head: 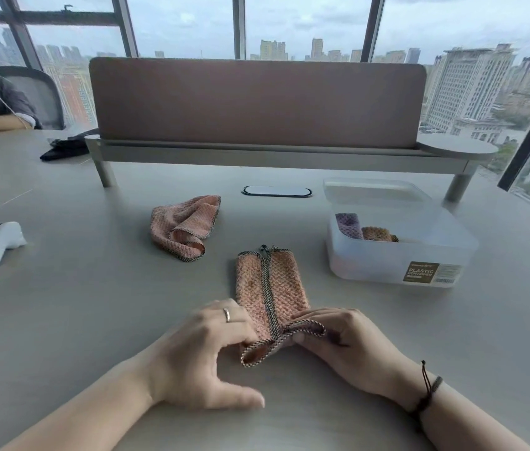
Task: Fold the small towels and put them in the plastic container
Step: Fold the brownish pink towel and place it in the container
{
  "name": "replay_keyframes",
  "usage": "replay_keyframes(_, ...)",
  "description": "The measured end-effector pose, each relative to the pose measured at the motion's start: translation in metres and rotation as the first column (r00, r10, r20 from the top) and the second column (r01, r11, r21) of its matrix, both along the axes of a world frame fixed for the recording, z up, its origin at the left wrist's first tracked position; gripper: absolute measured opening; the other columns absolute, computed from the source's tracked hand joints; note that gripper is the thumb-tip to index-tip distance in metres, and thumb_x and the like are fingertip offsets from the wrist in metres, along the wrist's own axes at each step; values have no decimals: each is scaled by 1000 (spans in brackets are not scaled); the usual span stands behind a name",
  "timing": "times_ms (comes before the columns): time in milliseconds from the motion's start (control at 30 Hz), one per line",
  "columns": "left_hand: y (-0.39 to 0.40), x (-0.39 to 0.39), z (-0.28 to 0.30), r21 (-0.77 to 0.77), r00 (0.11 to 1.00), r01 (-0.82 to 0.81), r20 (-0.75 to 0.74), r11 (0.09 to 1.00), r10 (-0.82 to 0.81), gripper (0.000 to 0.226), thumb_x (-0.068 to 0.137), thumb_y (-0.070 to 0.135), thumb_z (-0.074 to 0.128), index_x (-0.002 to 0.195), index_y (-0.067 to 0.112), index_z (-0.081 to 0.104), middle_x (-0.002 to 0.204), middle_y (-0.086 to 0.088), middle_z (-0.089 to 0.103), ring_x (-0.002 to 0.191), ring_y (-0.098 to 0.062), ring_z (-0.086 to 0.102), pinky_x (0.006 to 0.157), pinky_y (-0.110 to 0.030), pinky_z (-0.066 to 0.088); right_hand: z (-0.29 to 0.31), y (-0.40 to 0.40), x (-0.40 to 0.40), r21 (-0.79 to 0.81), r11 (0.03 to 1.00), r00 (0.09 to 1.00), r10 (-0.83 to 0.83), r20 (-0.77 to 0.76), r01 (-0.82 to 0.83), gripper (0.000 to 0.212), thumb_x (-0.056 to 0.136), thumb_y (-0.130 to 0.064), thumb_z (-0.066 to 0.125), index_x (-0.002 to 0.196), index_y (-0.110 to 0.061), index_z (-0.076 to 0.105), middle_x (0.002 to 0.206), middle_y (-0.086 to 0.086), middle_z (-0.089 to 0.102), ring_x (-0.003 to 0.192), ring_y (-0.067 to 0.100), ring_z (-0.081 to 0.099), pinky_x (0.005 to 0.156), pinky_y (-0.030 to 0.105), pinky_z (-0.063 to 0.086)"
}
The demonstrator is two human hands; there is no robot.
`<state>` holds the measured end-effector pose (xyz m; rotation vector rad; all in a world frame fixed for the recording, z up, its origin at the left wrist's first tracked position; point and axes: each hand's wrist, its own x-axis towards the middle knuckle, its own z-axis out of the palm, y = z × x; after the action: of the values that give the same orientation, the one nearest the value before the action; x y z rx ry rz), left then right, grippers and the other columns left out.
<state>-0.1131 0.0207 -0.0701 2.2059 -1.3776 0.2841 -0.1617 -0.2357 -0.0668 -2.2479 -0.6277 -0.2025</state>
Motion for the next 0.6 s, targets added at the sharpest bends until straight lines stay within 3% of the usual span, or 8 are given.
replay_keyframes(100, -2, 7, -4, -117, 995, -41, -92, 992, 30, 30, 87, 42, 73, 83, 13, 69, 85, 7, 66, 84, -10, 60, 76, -35, 51, -7, -2, 2, 10, 998, 997, -54, -61, 55, 36, 93, -59, 53, 99, -30, 73, 89, 3, 71, 83, 14, 67, 77, 43, 53)
replay_keyframes(167, 0, 11, -4, -146, 971, -92, -233, 985, 56, 35, 93, 43, 64, 78, 11, 67, 80, 5, 63, 82, -13, 59, 76, -37, 49, -11, -4, 5, 59, 990, 989, -127, -75, 132, 44, 87, -67, 55, 88, -26, 72, 81, 10, 66, 74, 20, 61, 71, 46, 53)
replay_keyframes(300, -1, 13, -5, -109, 911, -160, -399, 981, 105, 45, 94, 60, 49, 65, 26, 55, 85, 12, 60, 86, -8, 56, 79, -23, 42, -8, -7, 10, 134, 940, 949, -314, -9, 312, 39, 74, -66, 64, 59, -31, 58, 63, -9, 57, 69, 10, 53, 61, 24, 41)
replay_keyframes(433, -4, 17, -11, -63, 914, -244, -348, 968, 208, 57, 92, 61, 48, 56, 17, 48, 83, 13, 58, 85, -8, 55, 79, -19, 40, -6, -2, 14, 21, 931, 931, -364, -26, 365, 54, 74, -70, 59, 61, -17, 57, 59, 6, 54, 56, 13, 47, 55, 32, 40)
replay_keyframes(600, -4, 21, -15, -88, 895, -366, -307, 926, 325, 66, 87, 62, 52, 54, 6, 44, 69, 3, 56, 72, -12, 55, 71, -35, 47, -9, 0, 16, -109, 891, 897, -442, 19, 441, 53, 81, -61, 61, 57, -14, 54, 56, 1, 55, 56, 12, 52, 55, 31, 41)
